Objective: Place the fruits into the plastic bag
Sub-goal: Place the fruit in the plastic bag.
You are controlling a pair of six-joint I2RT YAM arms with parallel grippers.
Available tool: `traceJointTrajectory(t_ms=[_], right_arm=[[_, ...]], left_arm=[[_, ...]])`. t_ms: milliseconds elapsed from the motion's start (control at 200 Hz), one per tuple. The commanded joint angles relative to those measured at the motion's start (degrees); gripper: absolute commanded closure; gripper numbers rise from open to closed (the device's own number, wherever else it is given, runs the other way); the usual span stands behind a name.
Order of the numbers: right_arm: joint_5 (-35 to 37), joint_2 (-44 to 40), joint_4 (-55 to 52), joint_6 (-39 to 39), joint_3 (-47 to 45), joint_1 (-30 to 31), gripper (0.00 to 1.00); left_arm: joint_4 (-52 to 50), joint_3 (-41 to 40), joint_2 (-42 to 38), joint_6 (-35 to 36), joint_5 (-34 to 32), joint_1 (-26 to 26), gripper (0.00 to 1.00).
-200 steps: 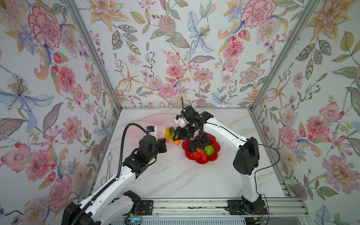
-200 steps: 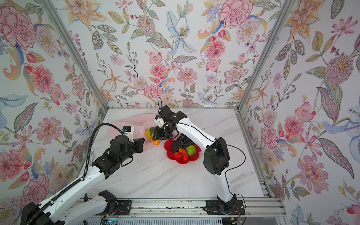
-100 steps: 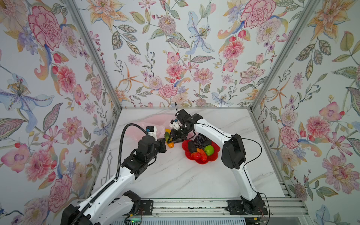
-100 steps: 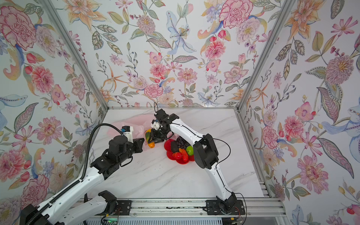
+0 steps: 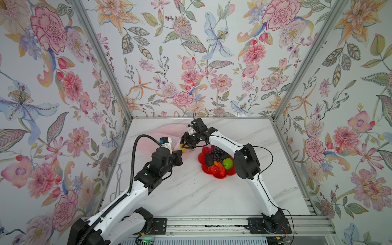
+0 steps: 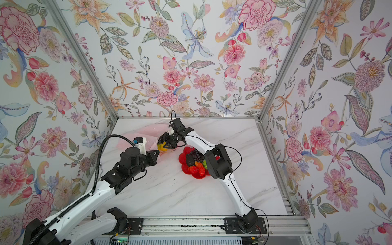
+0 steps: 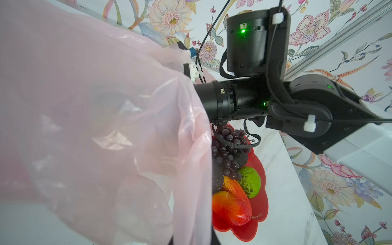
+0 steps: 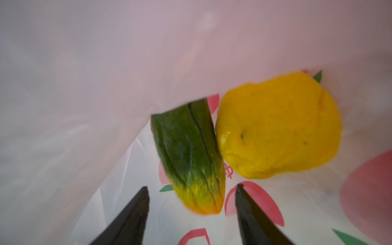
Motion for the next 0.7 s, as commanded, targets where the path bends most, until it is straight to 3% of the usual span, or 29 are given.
traceJointTrajectory(t_ms=[0,15,535,696], right_arm=[[-1.12,-2.73,5.58,0.13,-0.75,-0.75,0.05],[-1.07,-3.28,5.43,-0.37,-1.16,-0.83,0.0],[9.56,-29.18,-4.69,-13.56,-28.01,-1.38,0.01],[14.84,-34.94,-14.56,-20.04,-31.88,-1.38,0.01]], left_arm=[[2.03,-1.01,-0.01,-2.09,0.5,0.27,1.0],[2.08,-1.01,-0.12,-2.17,0.46,0.27,1.0],[1.51,-0.66,-0.09,-2.09,1.84,1.23,1.0],[1.48,-1.01,-0.56,-2.61,1.79,1.54,1.0]])
